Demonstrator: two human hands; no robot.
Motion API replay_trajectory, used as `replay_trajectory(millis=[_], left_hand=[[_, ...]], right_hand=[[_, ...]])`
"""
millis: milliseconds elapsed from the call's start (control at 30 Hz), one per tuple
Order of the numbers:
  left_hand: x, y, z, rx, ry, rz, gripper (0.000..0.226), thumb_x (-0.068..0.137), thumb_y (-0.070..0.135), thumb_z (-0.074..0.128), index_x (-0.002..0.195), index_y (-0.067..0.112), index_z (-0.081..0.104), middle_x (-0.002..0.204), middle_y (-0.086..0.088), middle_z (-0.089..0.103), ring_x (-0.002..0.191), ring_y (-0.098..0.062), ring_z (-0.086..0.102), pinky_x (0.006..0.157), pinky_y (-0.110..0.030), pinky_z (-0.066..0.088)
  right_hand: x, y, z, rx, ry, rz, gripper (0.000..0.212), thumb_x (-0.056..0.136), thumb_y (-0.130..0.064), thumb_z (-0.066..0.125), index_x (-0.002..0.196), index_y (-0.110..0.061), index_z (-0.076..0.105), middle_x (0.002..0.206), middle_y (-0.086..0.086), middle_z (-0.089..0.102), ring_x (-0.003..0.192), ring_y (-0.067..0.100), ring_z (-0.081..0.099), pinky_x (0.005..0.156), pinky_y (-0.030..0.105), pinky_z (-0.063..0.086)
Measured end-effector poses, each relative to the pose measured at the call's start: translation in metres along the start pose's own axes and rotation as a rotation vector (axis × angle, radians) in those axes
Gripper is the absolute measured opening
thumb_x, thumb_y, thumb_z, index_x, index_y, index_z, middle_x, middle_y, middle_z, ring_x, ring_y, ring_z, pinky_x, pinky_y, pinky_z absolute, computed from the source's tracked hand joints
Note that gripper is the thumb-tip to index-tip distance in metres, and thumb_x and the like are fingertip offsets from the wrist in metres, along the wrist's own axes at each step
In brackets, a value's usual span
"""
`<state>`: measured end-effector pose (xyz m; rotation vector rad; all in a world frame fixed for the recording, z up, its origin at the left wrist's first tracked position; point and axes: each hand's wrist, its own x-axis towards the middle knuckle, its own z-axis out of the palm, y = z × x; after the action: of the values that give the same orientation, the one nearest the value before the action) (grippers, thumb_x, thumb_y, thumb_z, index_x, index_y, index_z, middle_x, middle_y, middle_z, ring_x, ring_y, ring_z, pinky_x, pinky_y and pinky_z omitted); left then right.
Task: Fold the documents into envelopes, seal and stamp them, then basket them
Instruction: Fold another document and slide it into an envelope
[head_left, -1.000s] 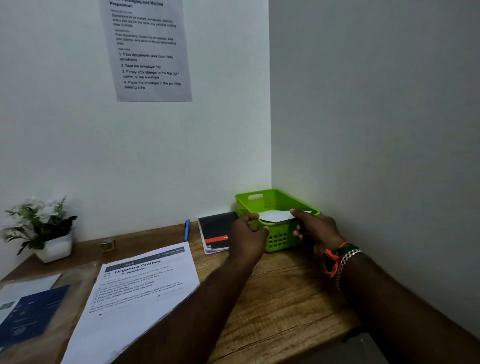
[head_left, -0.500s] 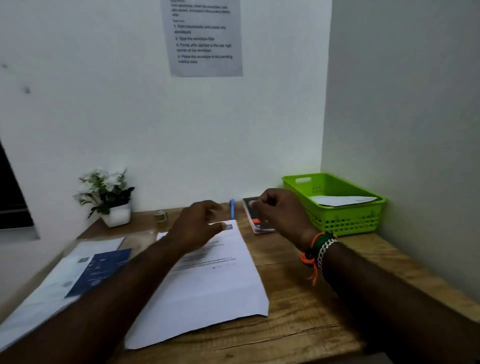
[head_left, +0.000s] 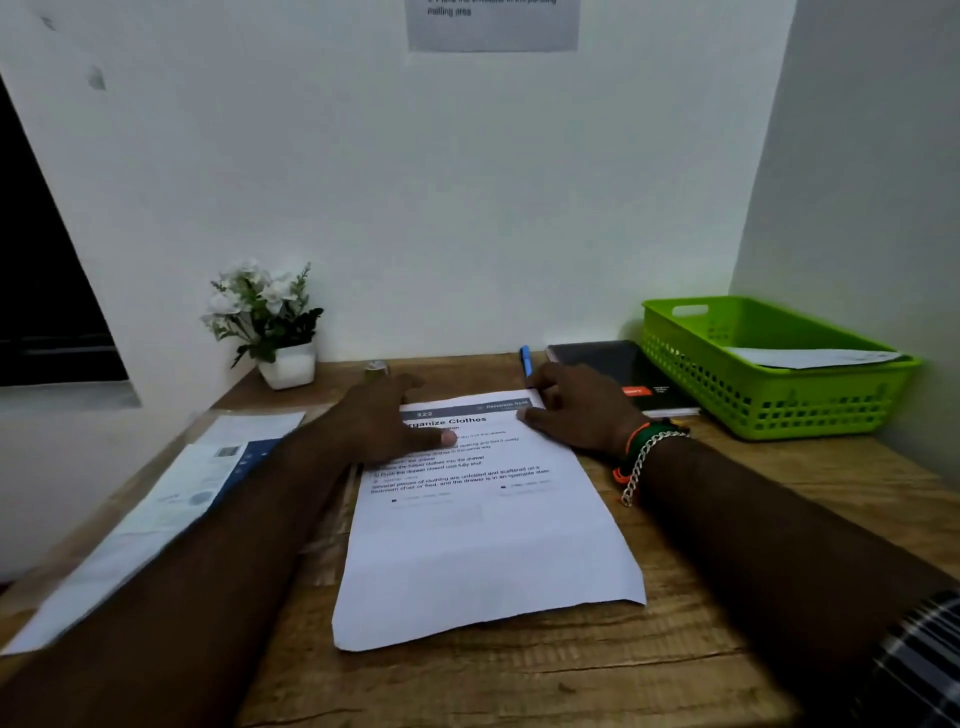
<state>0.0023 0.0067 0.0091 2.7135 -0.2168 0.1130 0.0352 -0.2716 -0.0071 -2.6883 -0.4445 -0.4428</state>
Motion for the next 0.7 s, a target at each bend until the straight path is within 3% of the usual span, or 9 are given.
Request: replay_trajectory(millis=[100, 167, 267, 367, 433, 500, 600, 700], left_hand=[[0.000, 0.000, 0.000, -0.015, 0.024, -0.013, 0.104, 0.064, 0.073, 0.081, 0.150, 0.024, 0.048, 0.145, -0.005, 0.055, 0.131, -0.023, 0.054, 0.112, -0.036, 0.043], [-0.002, 0.000, 0.001, -0.021, 0.050, -0.007, 0.110, 0.054, 0.083, 0.078, 0.146, 0.028, 0.051, 0.143, -0.004, 0.056, 0.131, -0.023, 0.053, 0.113, -0.039, 0.042], [0.001, -0.001, 0.003, -0.001, 0.118, 0.035, 0.122, 0.037, 0.095, 0.064, 0.143, 0.036, 0.051, 0.133, -0.001, 0.051, 0.129, -0.026, 0.050, 0.112, -0.045, 0.043], [0.000, 0.003, 0.001, -0.010, 0.164, 0.067, 0.116, 0.040, 0.088, 0.076, 0.141, 0.037, 0.052, 0.124, 0.004, 0.045, 0.124, -0.024, 0.050, 0.108, -0.045, 0.045], [-0.001, 0.004, 0.002, -0.041, 0.184, 0.107, 0.102, 0.051, 0.071, 0.089, 0.139, 0.034, 0.055, 0.120, 0.007, 0.043, 0.119, -0.019, 0.051, 0.101, -0.035, 0.045], [-0.002, 0.007, 0.001, -0.048, 0.224, 0.162, 0.091, 0.058, 0.055, 0.094, 0.137, 0.032, 0.056, 0.116, 0.008, 0.043, 0.110, -0.013, 0.052, 0.090, -0.029, 0.042], [-0.004, 0.011, -0.001, -0.024, 0.317, 0.215, 0.076, 0.065, 0.039, 0.095, 0.131, 0.034, 0.059, 0.112, 0.008, 0.047, 0.102, -0.011, 0.054, 0.082, -0.028, 0.042], [-0.005, 0.011, -0.002, -0.038, 0.372, 0.247, 0.043, 0.076, 0.025, 0.088, 0.114, 0.031, 0.067, 0.105, 0.008, 0.054, 0.098, -0.012, 0.057, 0.078, -0.027, 0.041]], right_hand=[[0.001, 0.000, 0.001, -0.001, -0.004, -0.003, 0.047, 0.086, -0.059, 0.066, 0.125, -0.034, 0.061, 0.121, -0.008, 0.069, 0.119, 0.020, 0.060, 0.102, 0.042, 0.045], [0.000, -0.001, 0.000, 0.002, -0.005, -0.003, 0.046, 0.086, -0.057, 0.067, 0.125, -0.033, 0.061, 0.122, -0.007, 0.068, 0.119, 0.021, 0.059, 0.102, 0.042, 0.045], [-0.001, -0.002, -0.001, 0.042, 0.007, 0.008, 0.055, 0.084, -0.050, 0.074, 0.131, -0.028, 0.056, 0.111, -0.006, 0.068, 0.112, 0.022, 0.061, 0.096, 0.040, 0.048], [-0.002, 0.000, -0.004, 0.141, 0.025, 0.008, 0.064, 0.079, -0.038, 0.081, 0.135, -0.026, 0.053, 0.095, -0.014, 0.060, 0.102, 0.019, 0.062, 0.092, 0.040, 0.050], [-0.003, 0.003, -0.008, 0.198, 0.059, -0.010, 0.050, 0.079, -0.026, 0.082, 0.123, -0.027, 0.060, 0.090, -0.014, 0.061, 0.092, 0.014, 0.062, 0.084, 0.032, 0.048], [-0.004, 0.004, -0.012, 0.244, 0.131, -0.049, 0.026, 0.080, -0.013, 0.079, 0.094, -0.029, 0.063, 0.081, -0.011, 0.064, 0.082, 0.013, 0.061, 0.074, 0.025, 0.043], [-0.005, 0.001, -0.019, 0.251, 0.265, -0.070, 0.035, 0.081, -0.007, 0.072, 0.063, -0.031, 0.054, 0.065, -0.012, 0.059, 0.067, 0.013, 0.057, 0.066, 0.026, 0.039], [-0.008, 0.000, -0.026, 0.241, 0.261, -0.022, 0.029, 0.078, -0.004, 0.068, 0.060, -0.023, 0.054, 0.058, -0.009, 0.055, 0.060, 0.014, 0.054, 0.060, 0.025, 0.037]])
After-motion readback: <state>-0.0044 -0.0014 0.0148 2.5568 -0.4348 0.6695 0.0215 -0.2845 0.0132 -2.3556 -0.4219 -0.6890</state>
